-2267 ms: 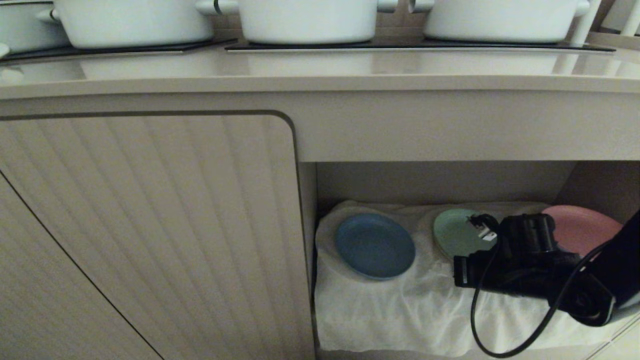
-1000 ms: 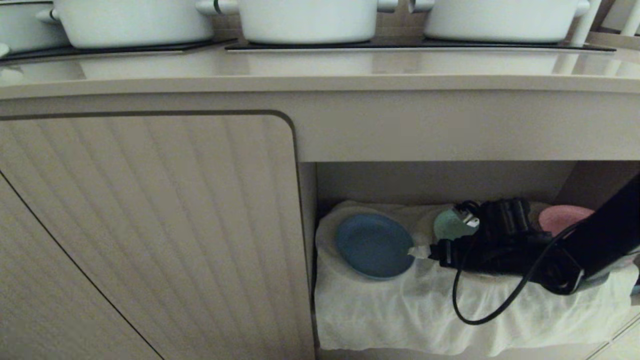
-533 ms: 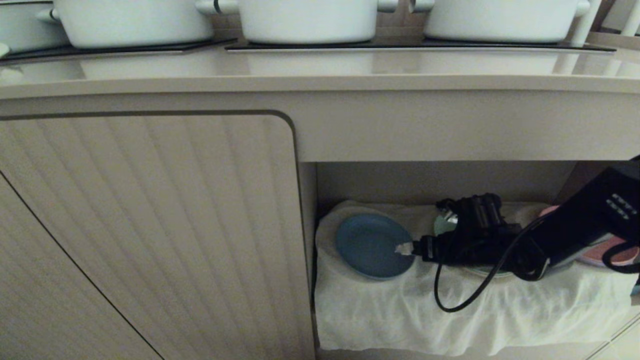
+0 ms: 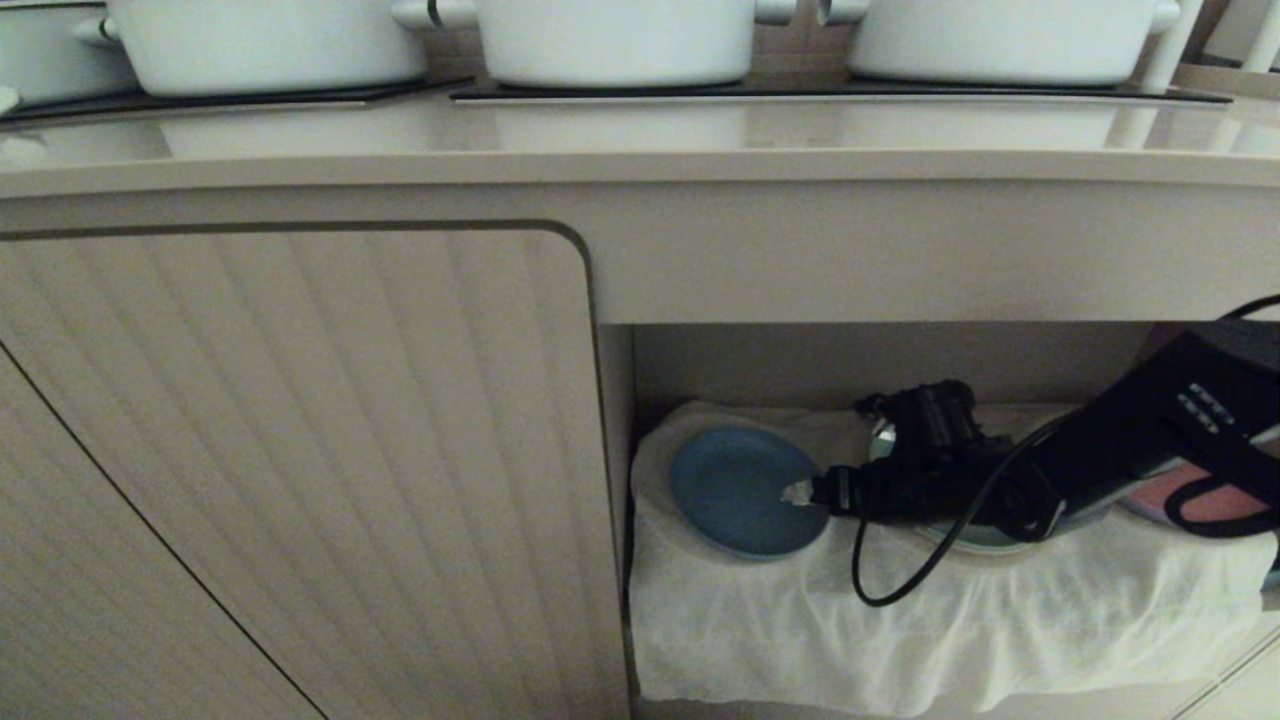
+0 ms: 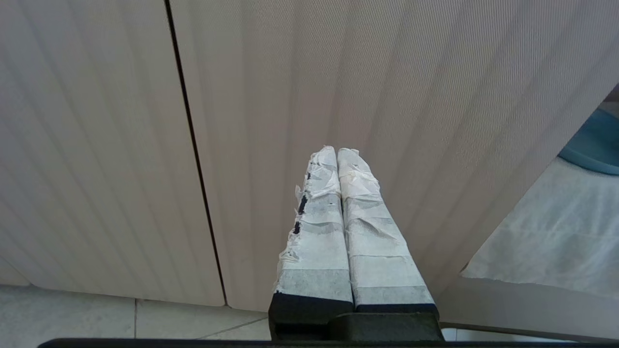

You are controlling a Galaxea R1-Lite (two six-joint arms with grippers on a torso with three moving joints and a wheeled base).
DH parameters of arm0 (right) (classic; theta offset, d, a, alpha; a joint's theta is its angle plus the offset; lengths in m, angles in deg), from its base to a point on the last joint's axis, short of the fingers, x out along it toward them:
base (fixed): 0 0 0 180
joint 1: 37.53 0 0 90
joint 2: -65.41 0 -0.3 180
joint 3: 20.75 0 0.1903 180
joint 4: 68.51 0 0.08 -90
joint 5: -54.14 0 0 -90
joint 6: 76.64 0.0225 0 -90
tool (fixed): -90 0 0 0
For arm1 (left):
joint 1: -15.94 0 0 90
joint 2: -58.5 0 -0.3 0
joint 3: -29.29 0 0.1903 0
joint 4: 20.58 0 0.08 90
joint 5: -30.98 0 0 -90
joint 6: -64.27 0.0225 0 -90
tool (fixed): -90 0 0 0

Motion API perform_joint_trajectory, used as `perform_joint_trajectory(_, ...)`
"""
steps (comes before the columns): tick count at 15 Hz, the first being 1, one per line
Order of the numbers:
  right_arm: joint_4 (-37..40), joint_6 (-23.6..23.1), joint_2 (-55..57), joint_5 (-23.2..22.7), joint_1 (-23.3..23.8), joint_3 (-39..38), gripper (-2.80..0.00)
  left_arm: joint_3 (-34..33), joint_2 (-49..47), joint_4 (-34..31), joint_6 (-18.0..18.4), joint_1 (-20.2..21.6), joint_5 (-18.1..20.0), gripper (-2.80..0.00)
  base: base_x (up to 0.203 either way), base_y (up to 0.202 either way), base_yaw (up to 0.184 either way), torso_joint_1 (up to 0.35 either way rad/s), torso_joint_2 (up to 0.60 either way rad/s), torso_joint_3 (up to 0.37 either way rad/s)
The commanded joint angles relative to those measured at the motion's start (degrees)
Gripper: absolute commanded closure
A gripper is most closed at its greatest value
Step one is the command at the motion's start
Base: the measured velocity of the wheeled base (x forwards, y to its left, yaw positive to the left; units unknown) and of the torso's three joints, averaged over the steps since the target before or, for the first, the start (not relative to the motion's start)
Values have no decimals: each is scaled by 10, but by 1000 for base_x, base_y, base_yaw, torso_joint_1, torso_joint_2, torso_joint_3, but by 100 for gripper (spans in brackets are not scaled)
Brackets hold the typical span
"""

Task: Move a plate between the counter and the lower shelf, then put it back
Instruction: Pick up the plate in the cupboard

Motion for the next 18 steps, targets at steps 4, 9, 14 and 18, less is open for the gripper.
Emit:
perform_joint_trajectory(4, 18, 1, -2, 1, -5, 31, -280, 0, 0, 0, 0, 0, 0, 0, 0, 0, 0, 0, 0, 0)
perform_joint_trajectory(9, 33, 0, -11, 4, -16, 35, -280, 0, 0, 0, 0, 0, 0, 0, 0, 0, 0, 0, 0, 0)
perform_joint_trajectory(14, 31, -1, -11, 4, -30, 34, -280, 0, 0, 0, 0, 0, 0, 0, 0, 0, 0, 0, 0, 0)
perform_joint_trajectory(18, 33, -2, -10, 6, -33, 38, -280, 0, 0, 0, 0, 0, 0, 0, 0, 0, 0, 0, 0, 0)
